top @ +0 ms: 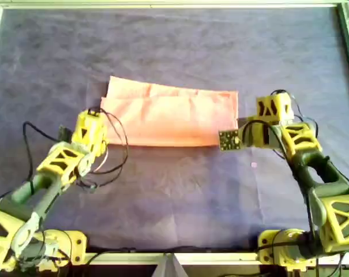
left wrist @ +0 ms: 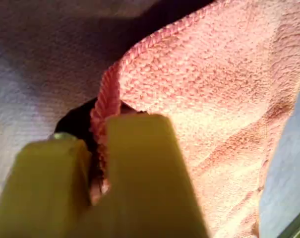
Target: Fold a cloth
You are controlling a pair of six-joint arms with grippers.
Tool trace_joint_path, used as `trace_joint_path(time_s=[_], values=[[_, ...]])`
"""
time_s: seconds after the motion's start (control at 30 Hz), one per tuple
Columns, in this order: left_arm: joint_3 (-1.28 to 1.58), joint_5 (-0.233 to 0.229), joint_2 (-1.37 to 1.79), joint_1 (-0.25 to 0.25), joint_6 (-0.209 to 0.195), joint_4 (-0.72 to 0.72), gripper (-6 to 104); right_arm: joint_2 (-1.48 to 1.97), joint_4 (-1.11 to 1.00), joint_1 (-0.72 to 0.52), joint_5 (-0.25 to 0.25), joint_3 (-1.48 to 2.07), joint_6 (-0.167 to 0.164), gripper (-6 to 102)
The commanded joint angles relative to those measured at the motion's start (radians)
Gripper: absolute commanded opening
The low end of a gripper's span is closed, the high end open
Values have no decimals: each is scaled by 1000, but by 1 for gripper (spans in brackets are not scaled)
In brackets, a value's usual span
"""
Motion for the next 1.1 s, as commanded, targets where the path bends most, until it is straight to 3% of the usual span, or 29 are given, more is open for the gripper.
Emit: trace_joint_path(time_s=[0.0,0.63,0.7,0.87,1.07], values=[[15,2,83,-18,-5,-9,-1,100,9,-3,0,14,-6,-2],[89,0,106,-20,-3,-9,-1,201,5,-14,2,110,-6,-2],[86,0,106,-20,11,-9,-1,201,6,-18,3,110,-8,-1],[89,0,144,-20,12,-6,5,212,9,-15,3,110,-8,14],[94,-15,350,-17,12,-6,32,244,25,-18,2,109,-8,42]])
